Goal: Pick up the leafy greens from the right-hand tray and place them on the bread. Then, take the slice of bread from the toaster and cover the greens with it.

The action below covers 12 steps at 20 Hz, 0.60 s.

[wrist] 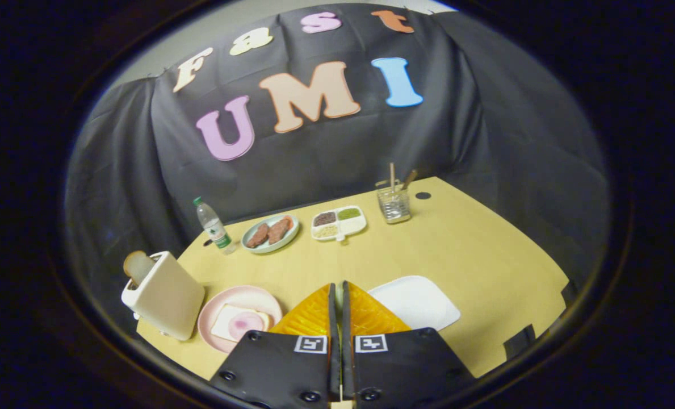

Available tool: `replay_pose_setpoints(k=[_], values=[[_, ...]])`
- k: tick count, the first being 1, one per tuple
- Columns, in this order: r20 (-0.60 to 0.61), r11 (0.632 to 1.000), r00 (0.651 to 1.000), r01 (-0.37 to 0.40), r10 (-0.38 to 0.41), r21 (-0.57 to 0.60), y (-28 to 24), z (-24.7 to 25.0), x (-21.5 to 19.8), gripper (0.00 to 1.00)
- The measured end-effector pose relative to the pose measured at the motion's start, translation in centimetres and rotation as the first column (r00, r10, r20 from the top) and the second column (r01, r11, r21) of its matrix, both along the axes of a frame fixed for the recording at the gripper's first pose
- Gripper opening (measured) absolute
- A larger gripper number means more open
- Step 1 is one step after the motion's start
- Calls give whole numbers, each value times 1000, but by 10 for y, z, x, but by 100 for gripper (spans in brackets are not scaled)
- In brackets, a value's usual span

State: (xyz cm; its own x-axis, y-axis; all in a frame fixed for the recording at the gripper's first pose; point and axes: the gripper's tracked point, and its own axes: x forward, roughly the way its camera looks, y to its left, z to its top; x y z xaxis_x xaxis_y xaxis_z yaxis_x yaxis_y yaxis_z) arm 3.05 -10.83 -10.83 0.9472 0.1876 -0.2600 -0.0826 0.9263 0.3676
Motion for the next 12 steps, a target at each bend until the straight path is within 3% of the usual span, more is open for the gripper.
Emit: replay_pose_setpoints(k=[8,12], values=[[58,985,988,-145,140,95,164,43,3,4],[99,970,983,-170,155,175,214,47,14,4]])
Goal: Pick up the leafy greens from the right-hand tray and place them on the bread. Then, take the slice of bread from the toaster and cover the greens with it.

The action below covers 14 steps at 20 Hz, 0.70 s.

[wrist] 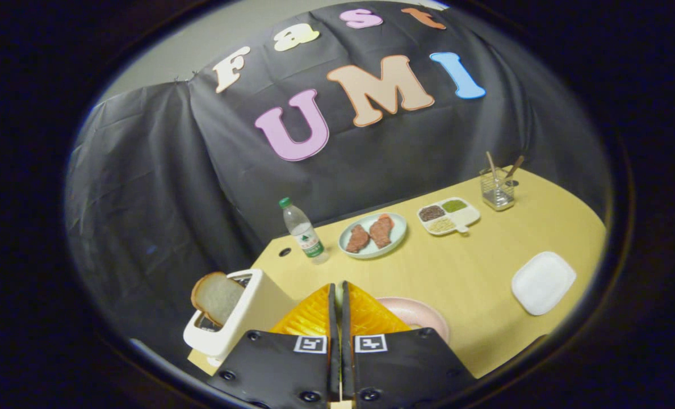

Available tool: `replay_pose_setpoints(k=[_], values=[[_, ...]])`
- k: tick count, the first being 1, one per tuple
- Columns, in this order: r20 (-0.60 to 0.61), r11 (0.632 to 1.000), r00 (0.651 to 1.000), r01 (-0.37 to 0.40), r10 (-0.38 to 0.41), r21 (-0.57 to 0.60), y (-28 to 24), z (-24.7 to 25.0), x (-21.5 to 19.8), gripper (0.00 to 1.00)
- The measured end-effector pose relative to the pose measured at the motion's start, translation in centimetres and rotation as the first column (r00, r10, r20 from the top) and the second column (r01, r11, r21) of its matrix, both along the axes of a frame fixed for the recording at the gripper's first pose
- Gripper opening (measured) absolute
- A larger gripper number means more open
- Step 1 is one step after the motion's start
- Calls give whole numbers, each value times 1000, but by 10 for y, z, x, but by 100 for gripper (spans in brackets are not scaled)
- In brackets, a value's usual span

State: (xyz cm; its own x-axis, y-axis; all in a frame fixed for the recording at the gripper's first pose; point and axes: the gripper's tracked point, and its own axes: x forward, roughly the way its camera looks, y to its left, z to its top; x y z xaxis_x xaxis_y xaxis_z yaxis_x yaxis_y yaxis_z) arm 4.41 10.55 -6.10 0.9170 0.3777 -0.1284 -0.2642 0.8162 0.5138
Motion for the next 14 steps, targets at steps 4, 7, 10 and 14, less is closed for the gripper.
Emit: replay_pose_setpoints(k=[4,7,10,14], values=[[-41,999,999,33,-33,0,8,-37,12,4],[-65,996,993,92,-94,-21,-12,-61,14,4],[-99,987,983,149,-155,-64,-37,-85,15,4],[-130,972,967,202,-218,-122,-60,-111,16,4]])
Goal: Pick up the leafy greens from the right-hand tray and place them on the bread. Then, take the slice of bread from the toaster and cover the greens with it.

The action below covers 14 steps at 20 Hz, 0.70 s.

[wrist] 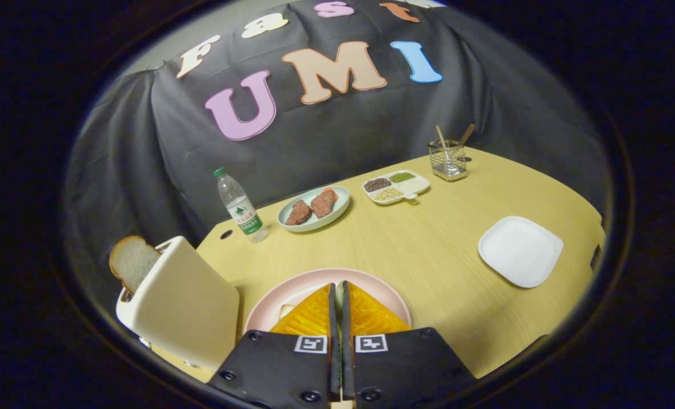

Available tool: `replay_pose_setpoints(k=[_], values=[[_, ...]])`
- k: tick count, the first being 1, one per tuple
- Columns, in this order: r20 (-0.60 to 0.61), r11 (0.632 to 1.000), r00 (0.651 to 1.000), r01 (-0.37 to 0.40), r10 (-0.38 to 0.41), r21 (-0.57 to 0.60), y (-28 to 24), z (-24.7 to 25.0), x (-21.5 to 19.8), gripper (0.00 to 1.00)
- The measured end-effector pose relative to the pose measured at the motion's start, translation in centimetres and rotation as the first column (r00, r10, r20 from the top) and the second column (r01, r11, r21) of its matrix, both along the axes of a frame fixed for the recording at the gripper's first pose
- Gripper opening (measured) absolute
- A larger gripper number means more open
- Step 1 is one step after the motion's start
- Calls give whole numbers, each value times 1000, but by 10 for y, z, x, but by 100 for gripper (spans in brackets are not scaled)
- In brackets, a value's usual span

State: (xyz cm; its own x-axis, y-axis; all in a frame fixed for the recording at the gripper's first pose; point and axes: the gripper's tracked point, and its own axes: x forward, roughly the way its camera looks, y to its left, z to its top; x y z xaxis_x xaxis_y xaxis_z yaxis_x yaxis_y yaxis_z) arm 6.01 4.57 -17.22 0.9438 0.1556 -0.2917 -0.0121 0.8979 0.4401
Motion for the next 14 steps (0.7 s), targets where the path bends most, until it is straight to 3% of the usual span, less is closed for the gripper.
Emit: replay_pose_setpoints(k=[9,13,14], values=[[-27,998,999,31,-32,-50,-4,-22,14,8],[-33,997,998,49,-51,-63,-8,-22,14,14],[-34,996,998,54,-56,-68,-8,-22,15,23]])
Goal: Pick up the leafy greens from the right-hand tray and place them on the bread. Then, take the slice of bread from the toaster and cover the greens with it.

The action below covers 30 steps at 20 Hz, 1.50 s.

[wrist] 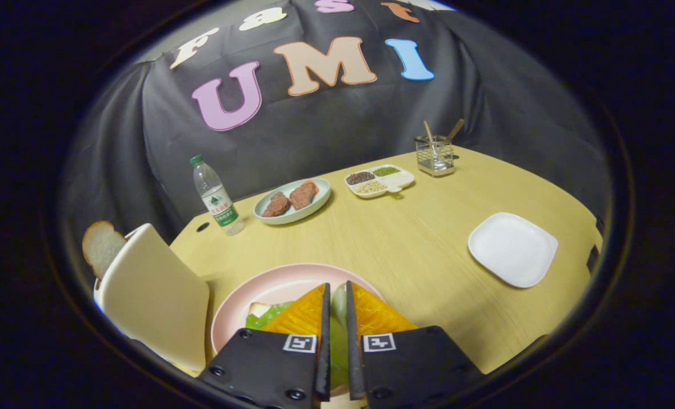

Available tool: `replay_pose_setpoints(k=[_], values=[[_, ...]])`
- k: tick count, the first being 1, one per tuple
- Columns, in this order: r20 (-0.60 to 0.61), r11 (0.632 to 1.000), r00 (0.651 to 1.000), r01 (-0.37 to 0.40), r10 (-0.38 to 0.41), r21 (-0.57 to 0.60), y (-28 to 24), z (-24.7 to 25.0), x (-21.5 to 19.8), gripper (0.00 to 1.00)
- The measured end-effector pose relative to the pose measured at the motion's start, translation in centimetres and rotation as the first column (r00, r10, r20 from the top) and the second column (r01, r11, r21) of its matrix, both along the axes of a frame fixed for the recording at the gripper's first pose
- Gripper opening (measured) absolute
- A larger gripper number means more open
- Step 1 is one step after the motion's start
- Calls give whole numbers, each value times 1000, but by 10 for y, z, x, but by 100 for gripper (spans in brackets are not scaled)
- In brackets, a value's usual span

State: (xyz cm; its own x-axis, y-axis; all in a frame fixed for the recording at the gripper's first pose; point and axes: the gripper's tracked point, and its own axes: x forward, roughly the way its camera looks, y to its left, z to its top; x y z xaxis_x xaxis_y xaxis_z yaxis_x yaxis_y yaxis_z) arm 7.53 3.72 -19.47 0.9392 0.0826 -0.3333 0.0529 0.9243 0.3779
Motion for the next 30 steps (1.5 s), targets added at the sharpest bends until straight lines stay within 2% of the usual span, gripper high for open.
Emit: replay_pose_setpoints(k=[4,8,13,20,27,30], values=[[-33,999,999,18,-19,-26,-5,-3,-5,57],[-15,999,1000,26,-27,-43,-5,13,-14,92],[9,983,999,33,-31,-181,-11,50,-26,95],[90,934,994,-20,55,-358,34,141,-44,95],[188,917,958,-133,215,-375,133,236,-67,96],[185,916,940,-213,287,-339,185,252,-78,96]])
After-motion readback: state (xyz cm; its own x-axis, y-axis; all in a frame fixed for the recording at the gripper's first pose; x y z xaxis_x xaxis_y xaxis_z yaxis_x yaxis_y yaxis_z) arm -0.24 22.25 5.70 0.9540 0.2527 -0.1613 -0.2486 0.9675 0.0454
